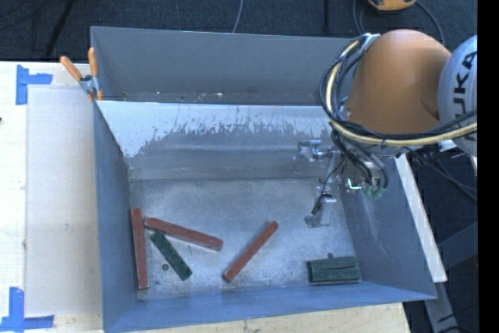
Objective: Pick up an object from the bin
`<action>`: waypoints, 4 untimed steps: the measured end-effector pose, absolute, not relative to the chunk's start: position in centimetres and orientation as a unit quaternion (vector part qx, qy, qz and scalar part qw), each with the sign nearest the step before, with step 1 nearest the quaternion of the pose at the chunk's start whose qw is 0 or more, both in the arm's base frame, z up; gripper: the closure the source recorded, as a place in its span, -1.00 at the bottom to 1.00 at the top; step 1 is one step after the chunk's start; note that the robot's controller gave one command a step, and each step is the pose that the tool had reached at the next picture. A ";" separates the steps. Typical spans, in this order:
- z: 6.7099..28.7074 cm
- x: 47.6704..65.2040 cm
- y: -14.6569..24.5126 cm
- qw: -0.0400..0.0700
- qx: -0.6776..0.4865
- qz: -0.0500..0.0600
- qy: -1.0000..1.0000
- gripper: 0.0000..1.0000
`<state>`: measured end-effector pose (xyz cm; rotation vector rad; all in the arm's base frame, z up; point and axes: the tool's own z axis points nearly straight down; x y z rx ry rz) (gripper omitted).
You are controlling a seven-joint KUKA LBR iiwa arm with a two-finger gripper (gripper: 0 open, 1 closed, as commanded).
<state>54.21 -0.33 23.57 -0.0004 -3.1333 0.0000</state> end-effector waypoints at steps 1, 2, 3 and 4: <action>23.9 54.3 -0.3 0.001 0.000 0.000 -1.000 -1.00; 18.4 51.6 0.9 -0.002 -0.002 0.000 -1.000 -1.00; 14.0 49.7 3.8 0.002 0.069 0.000 -0.998 -1.00; 11.2 54.5 4.4 -0.001 0.094 -0.001 -0.996 -1.00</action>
Offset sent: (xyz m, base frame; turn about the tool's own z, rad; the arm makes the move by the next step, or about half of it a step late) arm -0.0692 0.0339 -0.1371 0.0085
